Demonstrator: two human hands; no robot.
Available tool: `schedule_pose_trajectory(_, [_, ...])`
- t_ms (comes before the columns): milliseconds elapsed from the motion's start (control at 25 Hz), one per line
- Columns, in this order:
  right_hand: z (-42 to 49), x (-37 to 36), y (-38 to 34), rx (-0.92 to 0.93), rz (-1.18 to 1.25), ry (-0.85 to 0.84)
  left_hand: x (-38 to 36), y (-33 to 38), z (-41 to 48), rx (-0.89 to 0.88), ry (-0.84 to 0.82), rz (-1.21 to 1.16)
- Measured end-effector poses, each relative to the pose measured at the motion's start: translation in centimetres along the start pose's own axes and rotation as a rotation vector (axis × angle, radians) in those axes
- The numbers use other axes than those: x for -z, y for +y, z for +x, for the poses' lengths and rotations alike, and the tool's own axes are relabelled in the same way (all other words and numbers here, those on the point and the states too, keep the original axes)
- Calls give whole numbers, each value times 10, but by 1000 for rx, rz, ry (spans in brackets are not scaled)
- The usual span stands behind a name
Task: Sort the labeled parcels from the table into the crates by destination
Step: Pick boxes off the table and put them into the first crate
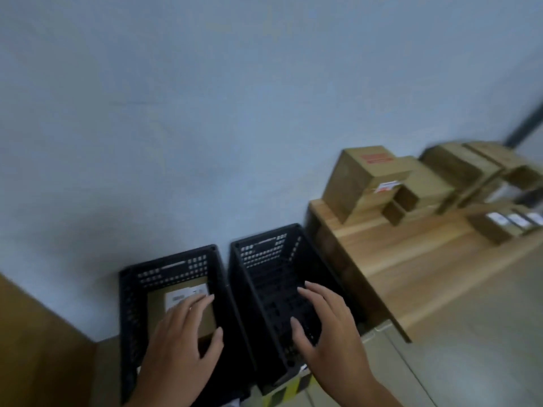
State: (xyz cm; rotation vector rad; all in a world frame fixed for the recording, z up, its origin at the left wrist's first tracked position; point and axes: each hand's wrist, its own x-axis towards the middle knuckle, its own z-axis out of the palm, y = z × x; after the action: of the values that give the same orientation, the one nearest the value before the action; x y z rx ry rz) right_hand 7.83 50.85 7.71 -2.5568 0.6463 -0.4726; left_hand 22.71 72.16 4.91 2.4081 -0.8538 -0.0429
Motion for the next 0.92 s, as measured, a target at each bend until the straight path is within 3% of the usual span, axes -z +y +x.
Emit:
schedule_pose_trajectory(200, [-53,56,50,-147,-24,132,-36,78,-7,-63,-175,-225])
schedule_pose_trajectory(520, [-94,135,159,-305,-49,227,-122,221,8,-245,-329,-181])
schedule_pose_trajectory(920, [-99,248,374,-279,-24,212,-245,448,26,-274,-310,-189])
